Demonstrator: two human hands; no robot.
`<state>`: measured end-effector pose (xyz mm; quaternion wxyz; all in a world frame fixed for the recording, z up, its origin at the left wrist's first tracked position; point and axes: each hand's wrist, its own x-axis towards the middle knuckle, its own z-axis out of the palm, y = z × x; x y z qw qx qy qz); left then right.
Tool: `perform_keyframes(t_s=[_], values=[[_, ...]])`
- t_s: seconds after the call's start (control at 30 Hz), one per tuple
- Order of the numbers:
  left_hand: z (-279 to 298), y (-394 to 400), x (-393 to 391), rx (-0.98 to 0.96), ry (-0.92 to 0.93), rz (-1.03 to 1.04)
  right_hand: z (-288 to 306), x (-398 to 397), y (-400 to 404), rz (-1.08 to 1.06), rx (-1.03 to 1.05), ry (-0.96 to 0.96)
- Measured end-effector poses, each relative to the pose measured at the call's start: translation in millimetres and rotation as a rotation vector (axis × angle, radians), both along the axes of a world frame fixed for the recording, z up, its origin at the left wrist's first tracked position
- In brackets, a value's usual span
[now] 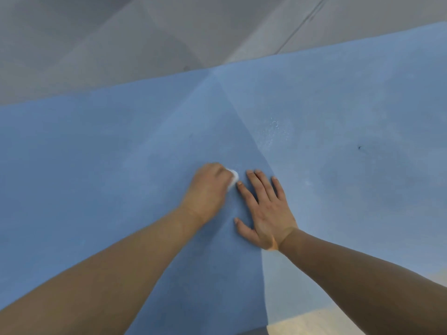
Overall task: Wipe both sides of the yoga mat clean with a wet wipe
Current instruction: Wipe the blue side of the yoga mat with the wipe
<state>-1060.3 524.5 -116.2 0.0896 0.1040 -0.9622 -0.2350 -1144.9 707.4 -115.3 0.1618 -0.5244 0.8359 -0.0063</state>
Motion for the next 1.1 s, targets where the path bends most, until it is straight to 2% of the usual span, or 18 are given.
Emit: perform_keyframes(t_s=[0.1, 0.27, 0.33, 0.43, 0.47, 0.53, 0.63, 0.7, 0.83, 0.9, 1.0, 1.03, 1.1], values=[[-4.9, 0.8, 5.1, 0.023, -0.012, -0.104, 0.0, 0.5, 1.0, -0.003, -0.014, -0.012], [-2.5, -44.8, 1.9, -0.175, -0.03, -0.366, 0.7, -0.6, 0.9, -0.006, -0.043, -0.028], [-3.3, -48.7, -12.1, -0.193, -0.041, -0.247, 1.2, -1.7, 1.1, -0.011, -0.051, -0.039], [-3.3, -55.8, -33.7, -0.1, 0.005, 0.145, -1.4, -1.9, 2.4, -0.011, -0.065, -0.04], [-4.9, -54.9, -36.5, -0.073, 0.008, 0.203, -1.8, -1.7, 2.5, -0.011, -0.07, -0.042], [-8.3, -41.0, -38.6, -0.018, 0.023, 0.148, -1.6, -1.9, 2.8, -0.015, -0.077, -0.045], [-9.8, -10.3, -27.4, 0.044, 0.012, -0.14, -0.9, -1.6, 1.3, -0.015, -0.088, -0.04], [-10.9, -6.6, -20.5, 0.06, 0.002, -0.186, -0.5, -1.4, 1.2, -0.02, -0.094, -0.043], [-12.0, -29.1, -34.4, -0.101, 0.013, -0.311, -1.3, -2.5, 2.2, -0.011, -0.093, -0.043], [-10.7, -46.3, -44.4, -0.143, 0.029, -0.198, -1.5, -2.8, 3.2, -0.015, -0.09, -0.049], [-7.0, -69.8, -51.1, -0.139, -0.003, 0.126, -2.5, -2.9, 3.3, -0.017, -0.093, -0.051], [-4.9, -68.7, -50.6, -0.129, -0.025, 0.163, -2.6, -3.0, 3.5, -0.016, -0.093, -0.049], [-2.9, -52.2, -45.2, -0.097, -0.031, 0.091, -2.3, -3.5, 3.5, -0.019, -0.095, -0.046]])
